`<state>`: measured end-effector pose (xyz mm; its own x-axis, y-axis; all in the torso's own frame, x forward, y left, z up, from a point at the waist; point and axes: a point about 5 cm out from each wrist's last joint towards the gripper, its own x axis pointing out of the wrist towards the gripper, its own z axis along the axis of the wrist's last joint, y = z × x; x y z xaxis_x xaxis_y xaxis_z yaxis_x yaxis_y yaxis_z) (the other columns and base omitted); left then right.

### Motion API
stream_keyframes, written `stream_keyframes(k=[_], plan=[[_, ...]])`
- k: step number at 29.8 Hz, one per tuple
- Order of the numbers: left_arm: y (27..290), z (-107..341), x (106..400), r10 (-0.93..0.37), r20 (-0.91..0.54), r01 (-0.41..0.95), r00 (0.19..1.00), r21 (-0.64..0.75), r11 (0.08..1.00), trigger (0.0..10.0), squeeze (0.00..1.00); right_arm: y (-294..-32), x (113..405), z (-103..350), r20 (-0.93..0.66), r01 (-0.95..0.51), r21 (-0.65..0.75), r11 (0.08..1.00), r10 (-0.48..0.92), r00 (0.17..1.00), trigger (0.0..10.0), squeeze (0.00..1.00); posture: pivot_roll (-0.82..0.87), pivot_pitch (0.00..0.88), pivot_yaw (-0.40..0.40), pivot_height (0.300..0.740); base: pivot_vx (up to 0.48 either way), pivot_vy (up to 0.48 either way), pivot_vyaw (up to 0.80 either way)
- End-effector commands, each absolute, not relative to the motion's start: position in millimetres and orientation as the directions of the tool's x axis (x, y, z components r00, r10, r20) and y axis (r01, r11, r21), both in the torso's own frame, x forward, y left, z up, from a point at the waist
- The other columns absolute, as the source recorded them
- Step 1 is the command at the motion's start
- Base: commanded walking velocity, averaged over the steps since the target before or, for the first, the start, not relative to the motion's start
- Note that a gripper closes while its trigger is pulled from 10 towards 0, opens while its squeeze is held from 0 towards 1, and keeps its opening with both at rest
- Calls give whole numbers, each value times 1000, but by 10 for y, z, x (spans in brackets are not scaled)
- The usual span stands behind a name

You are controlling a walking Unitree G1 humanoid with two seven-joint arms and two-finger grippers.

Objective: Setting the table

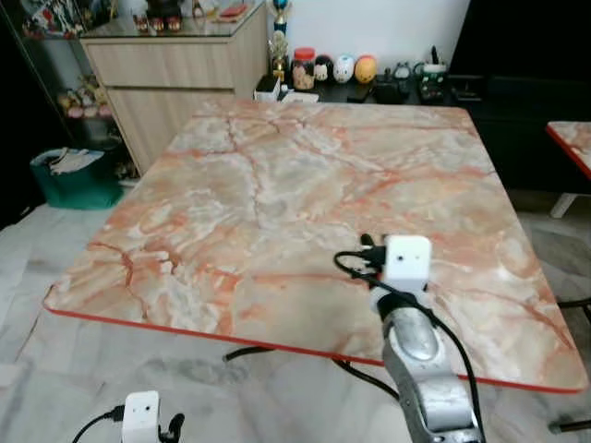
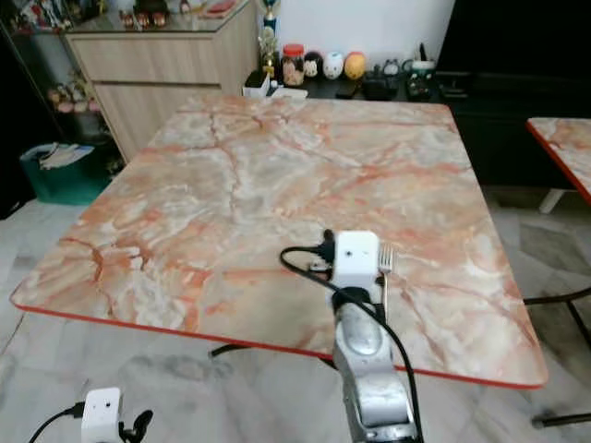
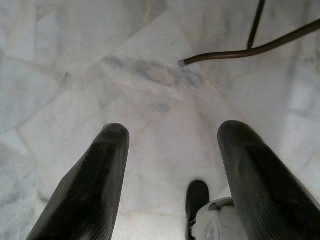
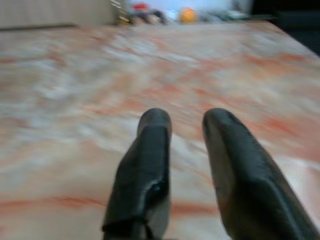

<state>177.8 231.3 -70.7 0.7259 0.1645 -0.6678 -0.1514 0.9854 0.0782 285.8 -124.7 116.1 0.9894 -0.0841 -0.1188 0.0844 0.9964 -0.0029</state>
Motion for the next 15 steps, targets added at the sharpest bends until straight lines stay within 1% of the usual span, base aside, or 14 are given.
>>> stream_keyframes(k=[1,6,9,12,14,15], plan=[[2333,-739,1720,176,-690,-158,702,90,983,10000,0,-1286,2874,1091,-190,147,27,989,-139,972,10000,1000,-102,0,39,732,0,0,0],[2336,-746,1708,177,-695,-162,697,88,983,10000,0,-1388,2881,993,-281,208,63,976,-182,942,10000,1000,-102,0,39,732,0,0,0],[2336,-750,1701,177,-698,-163,694,87,983,10000,0,-1434,2897,950,-321,225,62,972,-194,927,10000,1000,-101,0,39,732,0,0,0],[2338,-753,1696,178,-700,-164,692,88,982,10000,0,-1464,2943,929,-343,217,78,973,-178,922,10000,1000,-101,0,41,732,0,0,0],[2339,-757,1690,179,-703,-163,688,90,982,10000,0,-1459,3017,935,-356,179,75,981,-141,924,10000,1000,-103,0,42,732,0,0,0],[2339,-757,1690,179,-704,-164,688,90,982,10000,0,-1452,3037,941,-356,172,81,982,-133,925,10000,906,-103,0,42,732,0,0,0]])
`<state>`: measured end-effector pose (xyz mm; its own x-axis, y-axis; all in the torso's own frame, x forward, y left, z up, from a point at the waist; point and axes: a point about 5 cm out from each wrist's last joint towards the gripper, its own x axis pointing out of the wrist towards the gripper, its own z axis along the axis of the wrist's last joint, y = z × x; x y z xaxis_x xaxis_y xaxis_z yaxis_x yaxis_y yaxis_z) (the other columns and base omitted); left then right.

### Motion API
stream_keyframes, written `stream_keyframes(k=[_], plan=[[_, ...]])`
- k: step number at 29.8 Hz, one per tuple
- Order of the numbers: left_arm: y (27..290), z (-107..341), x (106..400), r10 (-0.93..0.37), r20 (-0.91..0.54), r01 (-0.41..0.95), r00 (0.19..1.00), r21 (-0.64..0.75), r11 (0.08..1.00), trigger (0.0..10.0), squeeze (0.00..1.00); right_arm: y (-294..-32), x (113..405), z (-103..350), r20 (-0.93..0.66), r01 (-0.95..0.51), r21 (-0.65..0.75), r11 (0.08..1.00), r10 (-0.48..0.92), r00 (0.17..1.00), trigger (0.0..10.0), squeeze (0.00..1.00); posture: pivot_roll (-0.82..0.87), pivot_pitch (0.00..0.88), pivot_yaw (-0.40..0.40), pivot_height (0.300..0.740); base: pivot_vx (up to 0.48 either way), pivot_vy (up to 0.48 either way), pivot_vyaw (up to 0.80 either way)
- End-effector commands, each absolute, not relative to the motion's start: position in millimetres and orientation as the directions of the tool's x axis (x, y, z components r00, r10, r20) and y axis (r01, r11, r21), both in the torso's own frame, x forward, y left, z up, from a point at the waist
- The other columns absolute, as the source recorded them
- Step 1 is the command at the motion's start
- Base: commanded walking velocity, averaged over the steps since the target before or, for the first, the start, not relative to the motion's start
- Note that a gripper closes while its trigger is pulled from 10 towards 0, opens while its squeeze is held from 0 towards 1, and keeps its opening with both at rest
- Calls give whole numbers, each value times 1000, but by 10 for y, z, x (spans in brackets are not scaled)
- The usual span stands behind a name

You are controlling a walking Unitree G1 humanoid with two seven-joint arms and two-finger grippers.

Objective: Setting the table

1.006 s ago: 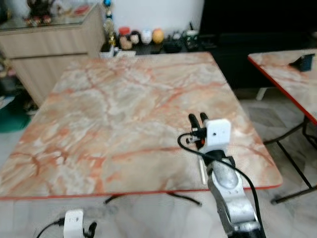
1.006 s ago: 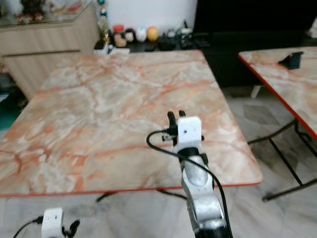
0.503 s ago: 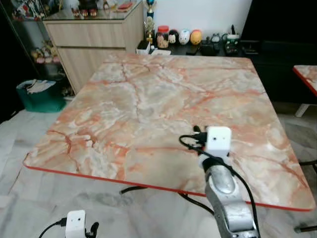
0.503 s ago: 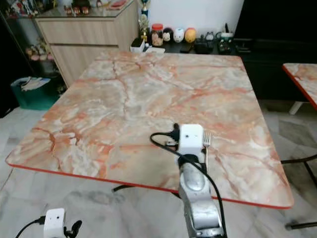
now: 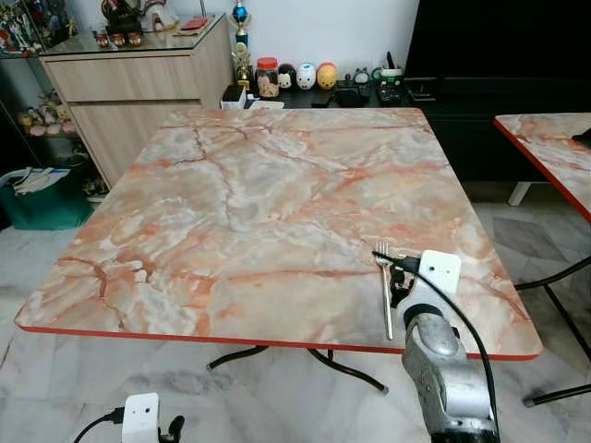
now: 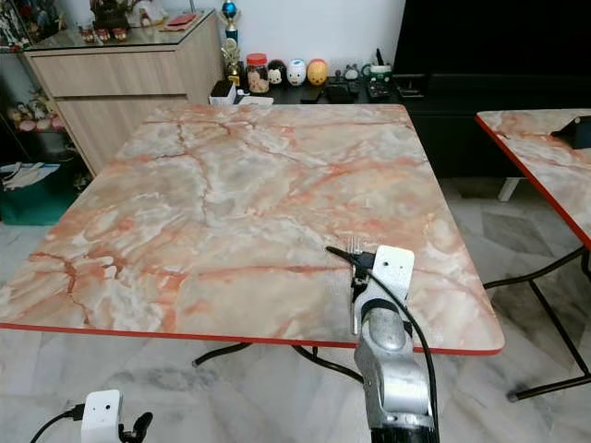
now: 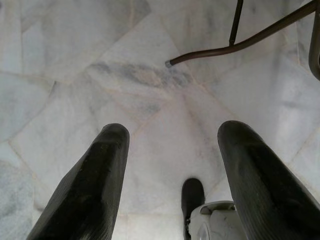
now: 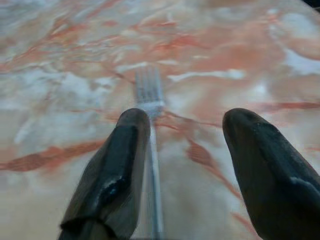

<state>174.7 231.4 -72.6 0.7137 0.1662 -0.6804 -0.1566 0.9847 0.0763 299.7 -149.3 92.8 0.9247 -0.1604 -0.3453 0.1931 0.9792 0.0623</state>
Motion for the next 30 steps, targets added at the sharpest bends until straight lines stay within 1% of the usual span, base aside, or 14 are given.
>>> stream_keyframes(k=[1,2,10,14,22,27,30], plan=[[2340,-757,1689,180,-704,-164,687,90,982,10000,0,-1422,3061,945,-357,143,91,986,-102,929,10000,200,-103,0,42,732,0,0,0],[2341,-757,1689,181,-704,-166,687,90,982,10000,0,-1377,3093,948,-357,100,92,991,-61,932,10000,0,-104,0,43,732,0,0,0],[2339,-762,1686,183,-707,-171,683,89,981,10000,0,-1269,3198,918,-388,73,86,994,-33,921,10000,0,-98,0,42,732,0,0,0],[2342,-764,1681,185,-709,-174,681,89,981,10000,0,-1280,3260,922,-388,102,98,990,-57,920,10000,0,-97,0,40,732,0,0,0],[2334,-761,1686,183,-705,-169,685,90,981,10000,0,-1258,3343,884,-403,105,101,989,-56,913,10000,0,-99,0,38,732,0,0,0],[2330,-759,1691,181,-703,-166,688,90,982,10000,0,-1287,3385,882,-402,132,107,985,-79,912,10000,0,-95,0,37,732,0,0,0],[2328,-757,1695,182,-701,-166,689,92,982,10000,0,-1359,3420,890,-396,160,90,983,-113,911,10000,0,-92,0,37,732,0,0,0]])
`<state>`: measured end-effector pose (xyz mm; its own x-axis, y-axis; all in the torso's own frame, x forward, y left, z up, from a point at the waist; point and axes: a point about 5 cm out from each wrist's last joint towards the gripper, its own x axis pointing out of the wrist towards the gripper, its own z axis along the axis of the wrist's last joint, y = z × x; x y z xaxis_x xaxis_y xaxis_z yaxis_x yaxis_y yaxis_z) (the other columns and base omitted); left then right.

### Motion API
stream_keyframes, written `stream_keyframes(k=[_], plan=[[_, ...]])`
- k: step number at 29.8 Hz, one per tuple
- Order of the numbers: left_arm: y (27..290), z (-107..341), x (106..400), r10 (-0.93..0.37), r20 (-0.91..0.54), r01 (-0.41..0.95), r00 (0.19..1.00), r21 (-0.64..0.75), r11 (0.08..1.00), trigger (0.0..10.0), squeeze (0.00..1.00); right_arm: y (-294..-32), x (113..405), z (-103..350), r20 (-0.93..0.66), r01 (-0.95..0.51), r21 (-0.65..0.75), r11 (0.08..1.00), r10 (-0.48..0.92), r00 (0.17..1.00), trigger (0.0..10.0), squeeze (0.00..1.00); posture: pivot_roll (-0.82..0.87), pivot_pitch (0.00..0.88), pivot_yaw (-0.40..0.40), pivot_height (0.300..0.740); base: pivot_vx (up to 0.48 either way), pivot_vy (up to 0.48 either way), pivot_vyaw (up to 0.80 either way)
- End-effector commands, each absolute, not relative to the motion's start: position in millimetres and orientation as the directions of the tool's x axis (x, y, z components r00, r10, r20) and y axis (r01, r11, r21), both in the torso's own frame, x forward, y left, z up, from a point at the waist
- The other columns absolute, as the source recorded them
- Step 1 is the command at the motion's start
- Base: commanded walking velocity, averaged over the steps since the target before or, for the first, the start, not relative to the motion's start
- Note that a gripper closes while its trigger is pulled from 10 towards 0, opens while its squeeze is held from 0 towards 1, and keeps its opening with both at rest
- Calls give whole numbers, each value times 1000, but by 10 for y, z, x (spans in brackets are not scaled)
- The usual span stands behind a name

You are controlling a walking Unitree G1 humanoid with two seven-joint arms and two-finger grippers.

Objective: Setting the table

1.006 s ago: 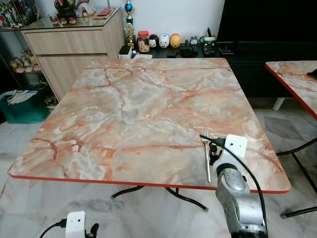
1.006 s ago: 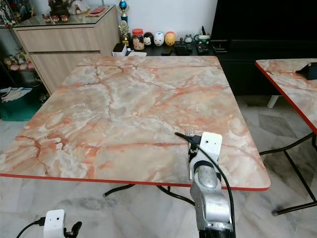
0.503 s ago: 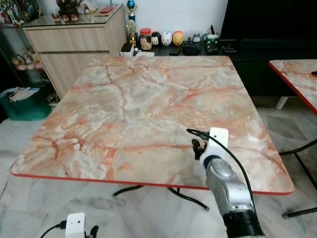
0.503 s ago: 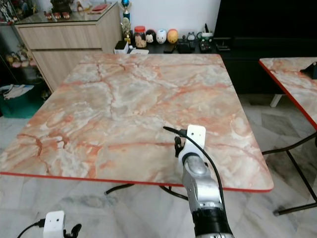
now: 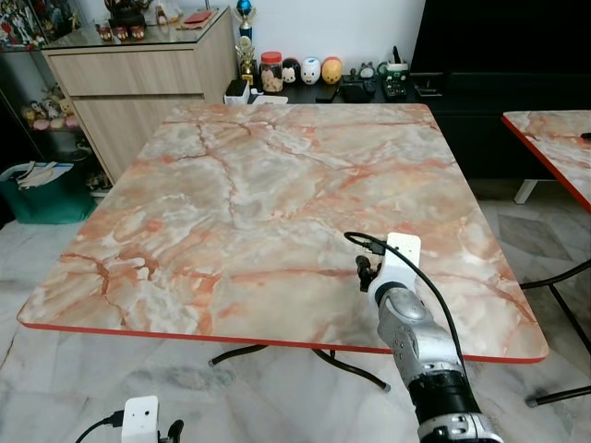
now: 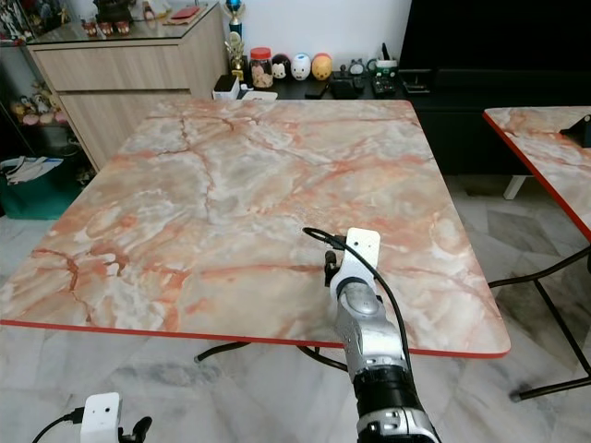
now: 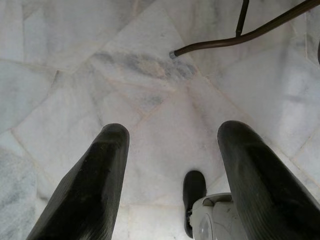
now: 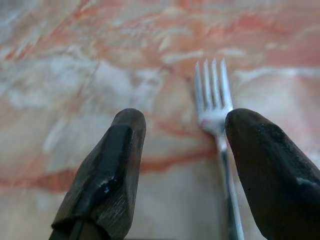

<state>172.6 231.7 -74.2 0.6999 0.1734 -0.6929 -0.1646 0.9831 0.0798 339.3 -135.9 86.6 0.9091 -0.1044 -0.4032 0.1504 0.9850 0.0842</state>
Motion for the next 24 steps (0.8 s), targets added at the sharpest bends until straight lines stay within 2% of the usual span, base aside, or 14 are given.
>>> stream_keyframes(k=[1,10,24], plan=[[2329,-755,1697,182,-700,-166,691,92,982,10000,0,-1373,3425,888,-396,168,89,982,-120,910,10000,0,-91,0,38,732,0,0,0],[2334,-745,1703,186,-689,-166,700,96,981,10000,0,-1362,3452,847,-408,141,95,985,-90,908,10000,0,-90,0,40,732,0,0,0],[2309,-737,1728,177,-684,-159,708,90,983,10000,0,-1428,3430,758,-456,198,78,977,-141,879,10000,0,-86,0,41,732,0,0,0]])
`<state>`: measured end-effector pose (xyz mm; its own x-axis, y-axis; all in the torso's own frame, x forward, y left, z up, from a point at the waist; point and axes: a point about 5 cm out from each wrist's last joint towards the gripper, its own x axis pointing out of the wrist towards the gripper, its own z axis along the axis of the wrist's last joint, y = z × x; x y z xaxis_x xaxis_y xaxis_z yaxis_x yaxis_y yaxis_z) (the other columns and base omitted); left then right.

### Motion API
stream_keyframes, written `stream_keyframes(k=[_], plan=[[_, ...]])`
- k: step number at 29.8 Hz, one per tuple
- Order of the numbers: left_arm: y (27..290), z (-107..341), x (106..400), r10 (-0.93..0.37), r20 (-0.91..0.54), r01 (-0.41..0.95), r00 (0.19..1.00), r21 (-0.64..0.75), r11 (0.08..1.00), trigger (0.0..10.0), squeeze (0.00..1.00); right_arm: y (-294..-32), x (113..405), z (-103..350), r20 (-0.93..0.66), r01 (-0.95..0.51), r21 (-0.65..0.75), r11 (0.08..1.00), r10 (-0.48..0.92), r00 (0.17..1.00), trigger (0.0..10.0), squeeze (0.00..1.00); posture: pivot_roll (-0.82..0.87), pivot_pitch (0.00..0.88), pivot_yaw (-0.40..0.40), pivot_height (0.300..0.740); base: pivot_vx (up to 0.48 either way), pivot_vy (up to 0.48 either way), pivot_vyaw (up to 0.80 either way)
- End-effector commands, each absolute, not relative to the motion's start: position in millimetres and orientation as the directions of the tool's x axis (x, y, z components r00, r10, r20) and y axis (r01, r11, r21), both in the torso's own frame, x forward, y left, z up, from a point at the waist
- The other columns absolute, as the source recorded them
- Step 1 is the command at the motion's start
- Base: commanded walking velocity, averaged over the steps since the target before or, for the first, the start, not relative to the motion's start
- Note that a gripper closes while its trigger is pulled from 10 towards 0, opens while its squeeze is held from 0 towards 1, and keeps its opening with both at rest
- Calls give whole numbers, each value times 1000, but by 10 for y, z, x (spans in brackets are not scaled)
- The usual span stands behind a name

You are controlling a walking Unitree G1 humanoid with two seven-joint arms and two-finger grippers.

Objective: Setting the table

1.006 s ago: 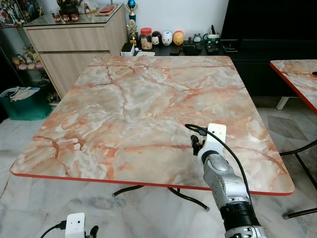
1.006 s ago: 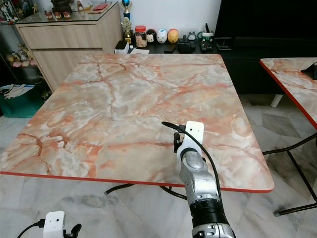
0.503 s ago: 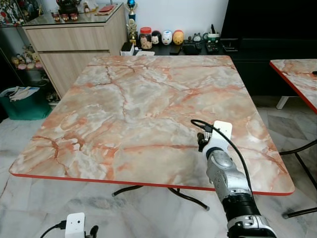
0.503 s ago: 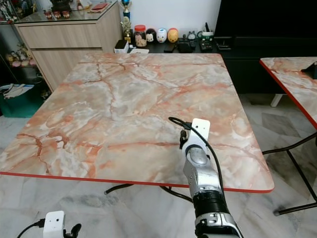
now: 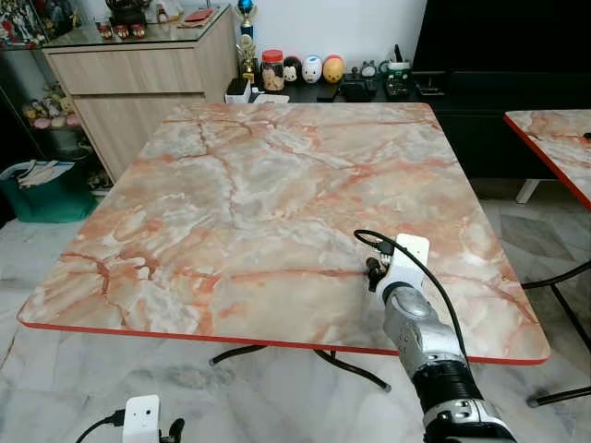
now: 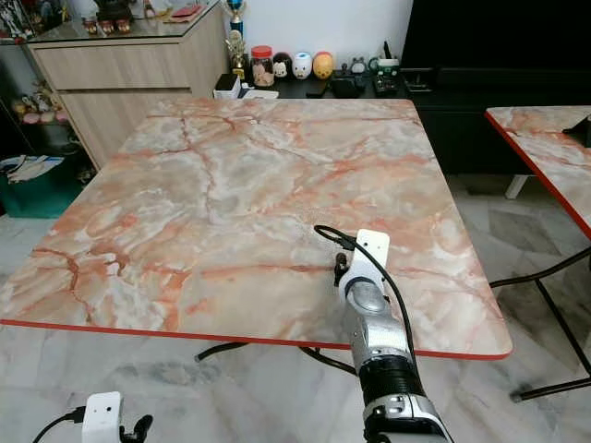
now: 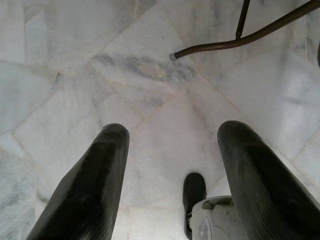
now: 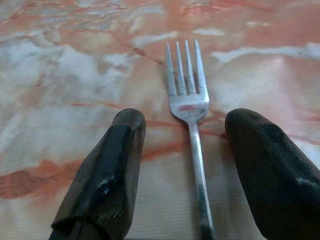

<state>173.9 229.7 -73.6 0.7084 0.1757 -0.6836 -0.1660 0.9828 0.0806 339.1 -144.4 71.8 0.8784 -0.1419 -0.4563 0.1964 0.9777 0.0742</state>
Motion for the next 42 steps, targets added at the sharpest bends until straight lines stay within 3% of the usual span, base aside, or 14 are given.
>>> stream_keyframes(k=[1,3,4,5,6,7,8,42], plan=[[2310,-736,1729,177,-683,-159,708,90,983,10000,0,-1428,3430,756,-457,199,78,977,-142,878,10000,0,-86,0,41,732,0,0,0],[2313,-732,1733,178,-681,-159,710,91,983,10000,0,-1422,3425,743,-465,197,81,977,-138,874,10000,0,-82,0,40,732,0,0,0],[2314,-732,1734,178,-681,-160,710,91,983,10000,0,-1419,3423,737,-468,195,81,977,-135,873,4745,0,-82,0,40,732,0,0,0],[2314,-731,1734,179,-680,-160,711,91,983,10000,0,-1418,3422,733,-469,194,82,978,-134,873,4745,0,-82,0,40,732,0,0,0],[2311,-732,1734,178,-680,-160,711,91,983,10000,0,-1416,3421,732,-470,193,83,978,-132,873,1451,0,-81,0,41,732,0,0,0],[2309,-732,1734,178,-680,-159,711,91,983,10000,0,-1416,3422,733,-470,193,84,978,-132,873,1451,0,-81,0,41,732,0,0,0],[2307,-733,1735,177,-681,-159,711,90,983,10000,0,-1415,3422,732,-472,193,83,978,-132,872,0,0,-80,0,41,732,0,0,0],[2314,-754,1701,173,-698,-158,695,87,984,10000,0,-1384,3412,723,-484,184,75,980,-126,866,0,0,-77,0,45,732,0,0,0]])
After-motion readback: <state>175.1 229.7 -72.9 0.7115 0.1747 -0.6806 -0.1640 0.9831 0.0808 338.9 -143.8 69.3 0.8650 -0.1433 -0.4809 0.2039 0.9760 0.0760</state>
